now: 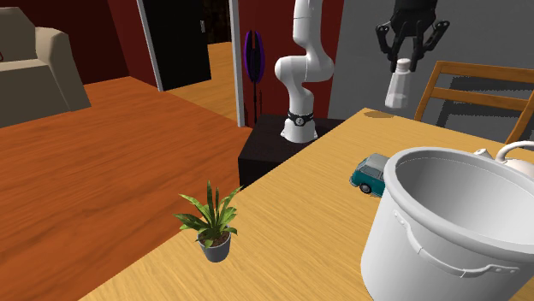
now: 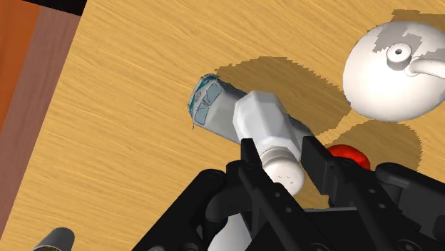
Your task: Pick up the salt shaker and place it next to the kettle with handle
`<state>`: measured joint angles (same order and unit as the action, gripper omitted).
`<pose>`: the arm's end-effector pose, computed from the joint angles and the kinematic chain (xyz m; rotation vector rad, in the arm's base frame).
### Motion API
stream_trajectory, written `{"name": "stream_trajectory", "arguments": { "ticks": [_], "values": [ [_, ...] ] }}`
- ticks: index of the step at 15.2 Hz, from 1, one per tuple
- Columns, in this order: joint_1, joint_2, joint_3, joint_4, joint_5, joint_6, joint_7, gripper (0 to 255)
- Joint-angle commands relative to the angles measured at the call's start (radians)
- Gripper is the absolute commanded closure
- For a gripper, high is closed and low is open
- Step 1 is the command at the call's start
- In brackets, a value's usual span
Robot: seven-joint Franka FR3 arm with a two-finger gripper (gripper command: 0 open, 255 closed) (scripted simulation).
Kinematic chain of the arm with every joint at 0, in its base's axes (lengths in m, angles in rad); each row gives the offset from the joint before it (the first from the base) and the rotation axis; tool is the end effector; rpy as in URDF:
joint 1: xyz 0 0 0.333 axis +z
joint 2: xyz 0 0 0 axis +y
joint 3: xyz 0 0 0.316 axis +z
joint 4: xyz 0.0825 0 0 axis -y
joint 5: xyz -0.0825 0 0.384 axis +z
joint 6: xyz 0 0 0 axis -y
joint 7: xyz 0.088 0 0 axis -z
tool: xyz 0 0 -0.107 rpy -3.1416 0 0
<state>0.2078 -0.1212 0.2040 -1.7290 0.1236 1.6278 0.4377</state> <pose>0.4703 0.2259 0.6188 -3.0435 0.0504 0.0376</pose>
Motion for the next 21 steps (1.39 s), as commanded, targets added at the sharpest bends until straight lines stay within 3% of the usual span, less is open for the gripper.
{"name": "stream_trajectory", "arguments": {
  "ticks": [1,11,21],
  "values": [
    [0.019,-0.004,0.025,-0.013,0.003,0.015,0.044,255],
    [0.128,0.057,0.167,0.053,-0.011,0.035,0.296,255],
    [0.269,0.241,0.3,0.252,-0.108,0.023,0.572,255]
  ]
}}
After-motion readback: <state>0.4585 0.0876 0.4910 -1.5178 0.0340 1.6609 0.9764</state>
